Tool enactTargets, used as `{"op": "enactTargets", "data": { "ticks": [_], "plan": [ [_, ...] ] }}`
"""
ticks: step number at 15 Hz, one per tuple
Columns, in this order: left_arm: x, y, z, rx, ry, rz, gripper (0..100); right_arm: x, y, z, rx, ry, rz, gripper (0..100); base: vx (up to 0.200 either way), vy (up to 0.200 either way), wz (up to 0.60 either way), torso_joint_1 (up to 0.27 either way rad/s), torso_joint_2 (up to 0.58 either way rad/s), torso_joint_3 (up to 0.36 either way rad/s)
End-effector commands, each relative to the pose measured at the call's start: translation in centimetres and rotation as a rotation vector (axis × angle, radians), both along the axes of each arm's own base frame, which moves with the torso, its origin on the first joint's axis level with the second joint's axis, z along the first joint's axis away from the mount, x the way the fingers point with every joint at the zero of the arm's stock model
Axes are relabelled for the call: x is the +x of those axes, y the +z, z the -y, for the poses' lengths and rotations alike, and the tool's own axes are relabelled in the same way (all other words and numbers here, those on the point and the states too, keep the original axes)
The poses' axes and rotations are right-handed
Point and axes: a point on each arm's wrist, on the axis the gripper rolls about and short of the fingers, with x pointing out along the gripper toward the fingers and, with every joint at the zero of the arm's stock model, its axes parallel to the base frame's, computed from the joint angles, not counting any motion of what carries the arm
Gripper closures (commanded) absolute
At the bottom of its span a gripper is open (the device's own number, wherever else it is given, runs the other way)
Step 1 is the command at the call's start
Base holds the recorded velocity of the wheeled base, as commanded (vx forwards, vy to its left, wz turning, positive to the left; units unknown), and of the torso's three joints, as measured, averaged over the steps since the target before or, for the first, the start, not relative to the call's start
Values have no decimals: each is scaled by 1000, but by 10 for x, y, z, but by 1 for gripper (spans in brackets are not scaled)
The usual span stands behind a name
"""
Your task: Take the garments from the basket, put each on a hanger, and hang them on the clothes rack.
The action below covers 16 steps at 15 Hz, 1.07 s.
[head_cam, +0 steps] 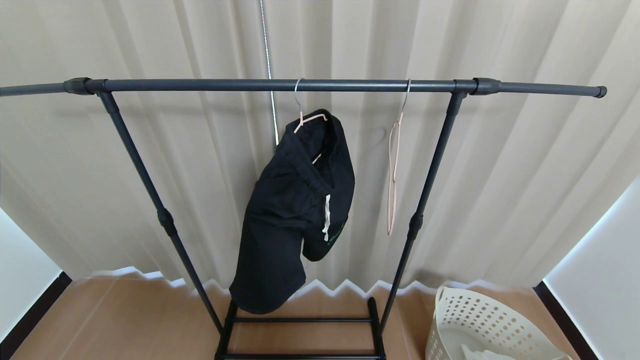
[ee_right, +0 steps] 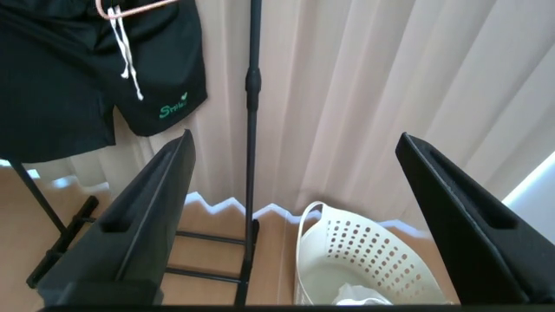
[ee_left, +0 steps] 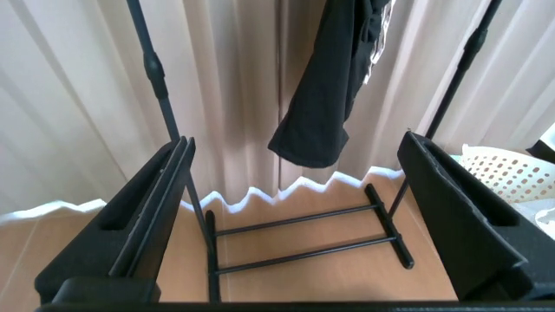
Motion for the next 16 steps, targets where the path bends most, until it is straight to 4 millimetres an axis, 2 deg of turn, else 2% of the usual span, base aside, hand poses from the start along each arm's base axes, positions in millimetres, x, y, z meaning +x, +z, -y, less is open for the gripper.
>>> {"op": "enactTargets", "data": {
  "ticks": [1, 9, 16],
  "plan": [
    [0, 0, 0, 0, 0, -2, 0, 0, 0, 0, -1, 1, -1, 0, 0, 0, 0, -207, 510, 305],
    [0, 0, 0, 2, 0, -2, 0, 0, 1, 0, -1, 0, 3, 0, 0, 0, 0, -200, 540, 338],
    [0, 0, 0, 18, -8, -2, 0, 0, 0, 0, -1, 0, 2, 0, 0, 0, 0, -145, 498, 345]
  ]
}}
